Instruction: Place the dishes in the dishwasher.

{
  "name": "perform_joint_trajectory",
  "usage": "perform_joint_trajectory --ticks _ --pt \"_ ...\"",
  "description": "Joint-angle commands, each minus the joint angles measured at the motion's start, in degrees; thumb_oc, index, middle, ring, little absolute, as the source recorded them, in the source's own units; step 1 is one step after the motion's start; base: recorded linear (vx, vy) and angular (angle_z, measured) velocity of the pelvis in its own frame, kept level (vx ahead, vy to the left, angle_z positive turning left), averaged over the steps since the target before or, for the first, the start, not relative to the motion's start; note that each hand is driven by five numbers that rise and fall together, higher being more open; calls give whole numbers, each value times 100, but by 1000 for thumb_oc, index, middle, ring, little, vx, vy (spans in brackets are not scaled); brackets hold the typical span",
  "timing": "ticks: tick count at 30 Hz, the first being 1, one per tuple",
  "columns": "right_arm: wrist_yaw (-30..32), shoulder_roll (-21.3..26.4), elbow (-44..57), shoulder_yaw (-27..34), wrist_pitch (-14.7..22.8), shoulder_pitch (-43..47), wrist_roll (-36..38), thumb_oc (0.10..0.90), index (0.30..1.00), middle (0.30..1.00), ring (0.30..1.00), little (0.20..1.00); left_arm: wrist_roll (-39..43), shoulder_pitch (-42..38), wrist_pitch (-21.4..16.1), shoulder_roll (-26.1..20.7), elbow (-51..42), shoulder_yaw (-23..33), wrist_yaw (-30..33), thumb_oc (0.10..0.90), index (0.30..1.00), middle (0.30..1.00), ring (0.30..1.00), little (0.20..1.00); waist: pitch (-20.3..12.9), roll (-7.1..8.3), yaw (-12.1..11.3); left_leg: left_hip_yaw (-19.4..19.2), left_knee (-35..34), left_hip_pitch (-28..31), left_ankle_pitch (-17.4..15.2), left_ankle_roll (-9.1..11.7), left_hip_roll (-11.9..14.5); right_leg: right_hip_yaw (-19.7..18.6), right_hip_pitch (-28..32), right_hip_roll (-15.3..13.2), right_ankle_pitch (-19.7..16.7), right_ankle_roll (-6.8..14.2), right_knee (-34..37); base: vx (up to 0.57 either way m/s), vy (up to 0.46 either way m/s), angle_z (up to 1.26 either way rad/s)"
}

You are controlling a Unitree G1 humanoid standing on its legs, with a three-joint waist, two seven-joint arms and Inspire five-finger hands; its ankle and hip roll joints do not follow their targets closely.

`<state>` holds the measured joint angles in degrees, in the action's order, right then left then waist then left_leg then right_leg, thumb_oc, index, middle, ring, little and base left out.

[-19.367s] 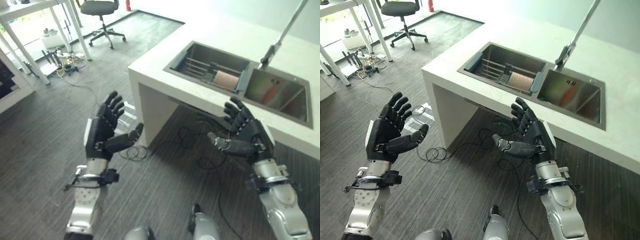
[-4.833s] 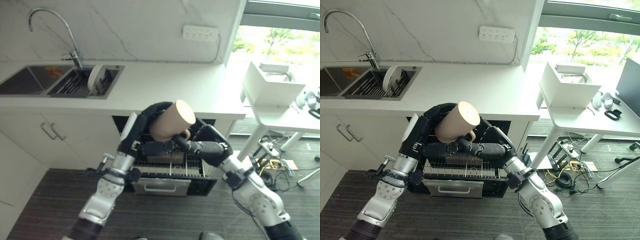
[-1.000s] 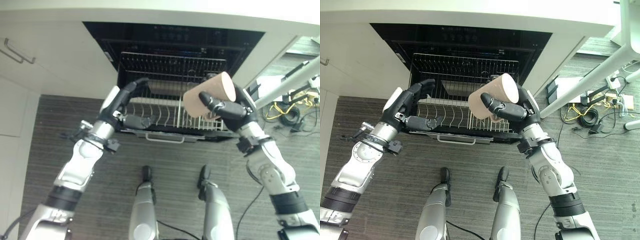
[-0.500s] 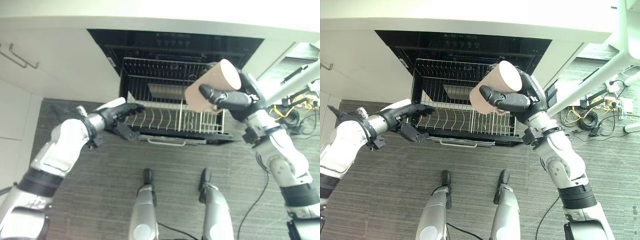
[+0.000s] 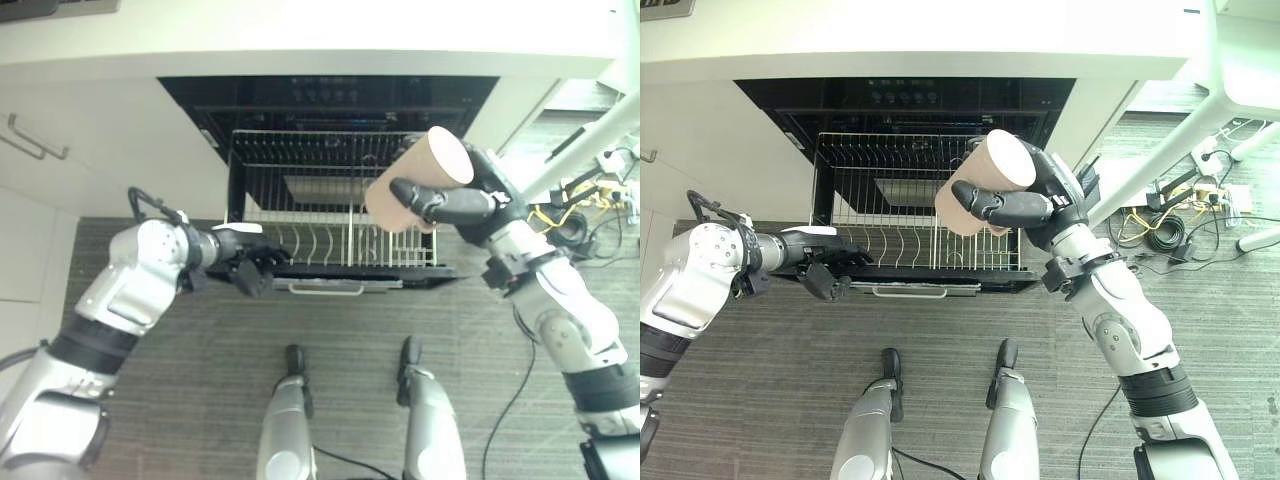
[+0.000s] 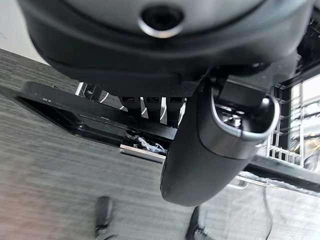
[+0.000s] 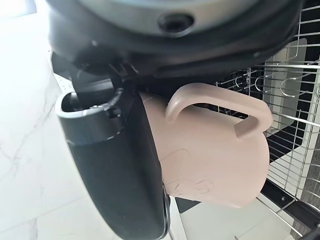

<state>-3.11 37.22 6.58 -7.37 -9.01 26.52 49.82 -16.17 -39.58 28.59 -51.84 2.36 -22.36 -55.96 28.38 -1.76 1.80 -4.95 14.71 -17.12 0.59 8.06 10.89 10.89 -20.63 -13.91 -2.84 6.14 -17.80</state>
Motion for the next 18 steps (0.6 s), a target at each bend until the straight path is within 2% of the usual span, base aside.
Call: perform_joint_trajectory --ticks 1,8,11,15,18 --pt "-149 1 572 135 453 510 376 400 300 300 300 300 -108 985 379 380 147 -471 -1103 800 900 900 900 900 -811 95 91 -403 248 168 -680 -63 147 -265 362 46 692 382 61 -1 31 -17" --pt "-249 76 424 76 254 550 409 400 300 300 300 300 -178 1286 767 619 411 -626 -1988 800 900 900 900 900 -849 31 167 -474 248 242 -702 -62 145 -322 411 75 727 352 61 13 35 -8" --pt "-313 87 277 47 216 605 344 400 300 300 300 300 -114 1327 738 697 540 -675 -2174 800 900 900 900 900 -856 21 180 -481 248 250 -709 -58 146 -330 417 81 732 340 61 9 22 -3" --pt "-291 193 62 39 89 678 87 400 300 300 300 300 334 1373 714 775 624 -690 -1769 800 900 900 900 900 -850 19 182 -483 248 254 -720 -62 128 -334 417 79 730 332 61 5 23 -4" --pt "-312 310 -174 19 68 725 -197 400 300 300 300 300 940 1413 655 782 601 -565 -1006 800 900 900 900 900 -847 24 137 -457 248 264 -718 -66 112 -311 445 67 735 332 61 14 -2 -3"
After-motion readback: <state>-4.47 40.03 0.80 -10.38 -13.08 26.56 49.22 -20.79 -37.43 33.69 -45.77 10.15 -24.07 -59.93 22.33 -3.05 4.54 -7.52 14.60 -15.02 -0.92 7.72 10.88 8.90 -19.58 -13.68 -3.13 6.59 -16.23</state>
